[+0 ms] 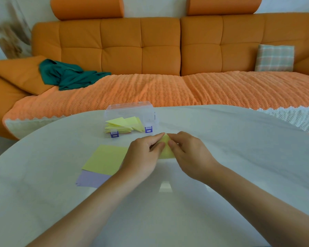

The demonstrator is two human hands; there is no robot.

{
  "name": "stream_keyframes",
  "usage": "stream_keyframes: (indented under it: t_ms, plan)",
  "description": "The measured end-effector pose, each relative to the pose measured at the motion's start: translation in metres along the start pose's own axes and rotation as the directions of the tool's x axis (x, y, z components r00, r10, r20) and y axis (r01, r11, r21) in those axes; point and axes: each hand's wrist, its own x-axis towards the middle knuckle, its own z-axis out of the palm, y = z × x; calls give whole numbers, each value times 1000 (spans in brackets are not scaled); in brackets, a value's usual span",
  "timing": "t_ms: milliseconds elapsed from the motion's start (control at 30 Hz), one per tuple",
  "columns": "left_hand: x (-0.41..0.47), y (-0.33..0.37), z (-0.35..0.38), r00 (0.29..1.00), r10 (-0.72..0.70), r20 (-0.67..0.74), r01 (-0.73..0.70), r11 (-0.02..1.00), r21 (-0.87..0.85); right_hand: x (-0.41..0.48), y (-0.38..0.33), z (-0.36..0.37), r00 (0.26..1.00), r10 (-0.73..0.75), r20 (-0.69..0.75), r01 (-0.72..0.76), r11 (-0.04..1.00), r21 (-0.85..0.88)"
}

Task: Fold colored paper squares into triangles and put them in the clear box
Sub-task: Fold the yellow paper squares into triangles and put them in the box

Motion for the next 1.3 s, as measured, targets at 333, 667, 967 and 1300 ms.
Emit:
stream_keyframes:
  t_ms: [333, 667, 967, 1300]
  plan:
    - [-2, 5, 1, 1000, 10, 1, -10, 1000, -20, 0, 1, -1, 999, 40, 20, -43, 992, 122]
    - [-4, 11, 2, 999, 0, -39, -2, 999, -46, 3, 1, -3, 990, 143, -6, -129, 908, 398]
    - [-6, 12, 3, 999, 35, -34, -35, 999, 7, 3, 4, -2, 994, 105, 8, -104, 964, 245]
    - [-7, 12, 5, 999, 53, -1, -53, 999, 5, 7, 4, -6, 990, 144, -6, -141, 973, 182]
